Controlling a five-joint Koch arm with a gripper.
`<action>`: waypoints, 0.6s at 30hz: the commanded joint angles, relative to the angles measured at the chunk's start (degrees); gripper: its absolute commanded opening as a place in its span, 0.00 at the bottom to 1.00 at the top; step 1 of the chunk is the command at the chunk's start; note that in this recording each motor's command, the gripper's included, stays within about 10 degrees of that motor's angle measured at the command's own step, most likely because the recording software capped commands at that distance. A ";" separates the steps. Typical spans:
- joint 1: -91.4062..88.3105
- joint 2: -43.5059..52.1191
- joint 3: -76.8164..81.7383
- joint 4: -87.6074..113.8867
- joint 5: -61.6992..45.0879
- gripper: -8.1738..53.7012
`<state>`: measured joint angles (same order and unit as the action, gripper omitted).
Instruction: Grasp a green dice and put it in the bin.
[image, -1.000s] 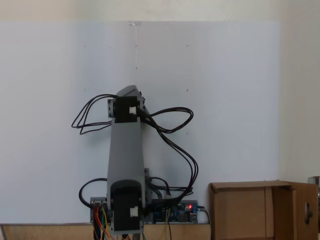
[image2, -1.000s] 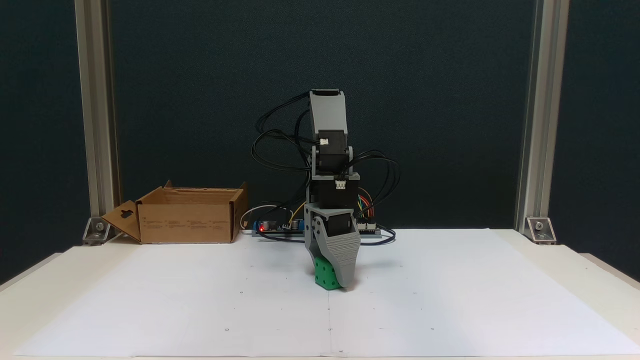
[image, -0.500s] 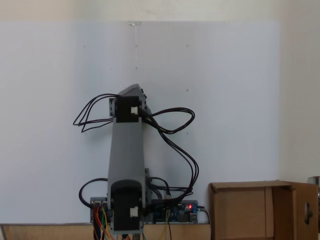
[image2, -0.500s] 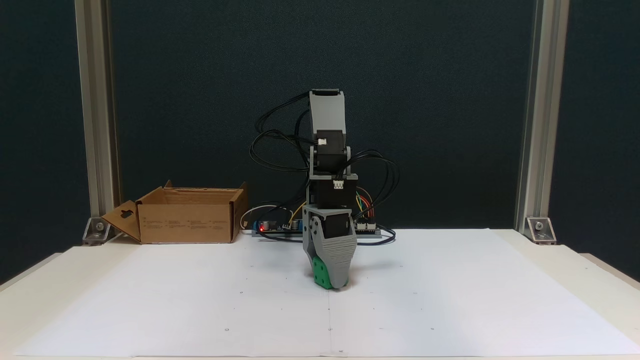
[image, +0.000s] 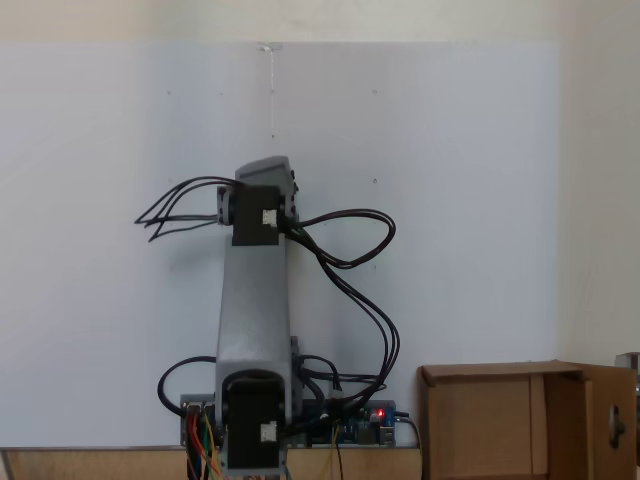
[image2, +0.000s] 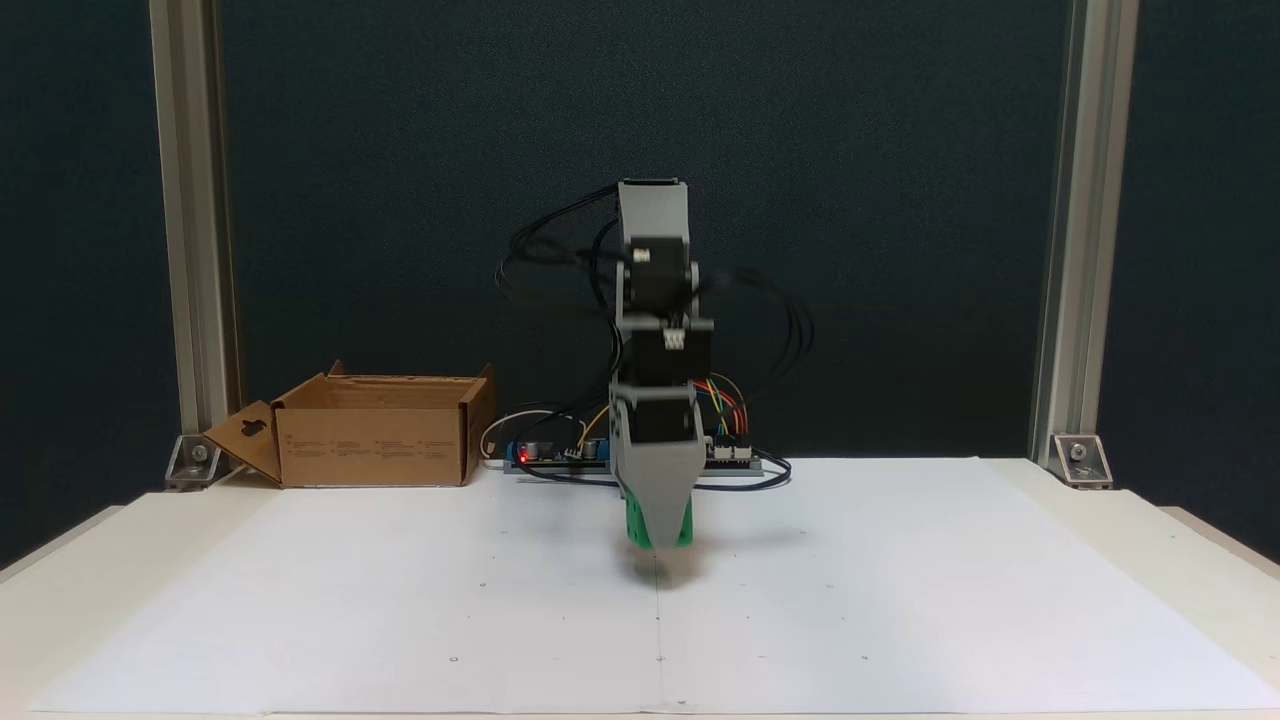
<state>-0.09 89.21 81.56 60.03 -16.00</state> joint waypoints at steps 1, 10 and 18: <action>1.32 1.85 -7.65 9.47 5.98 0.32; 7.73 1.85 -29.79 28.12 7.38 0.32; 16.70 4.83 -39.73 33.49 7.29 0.32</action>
<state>14.94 91.14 45.53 92.29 -11.95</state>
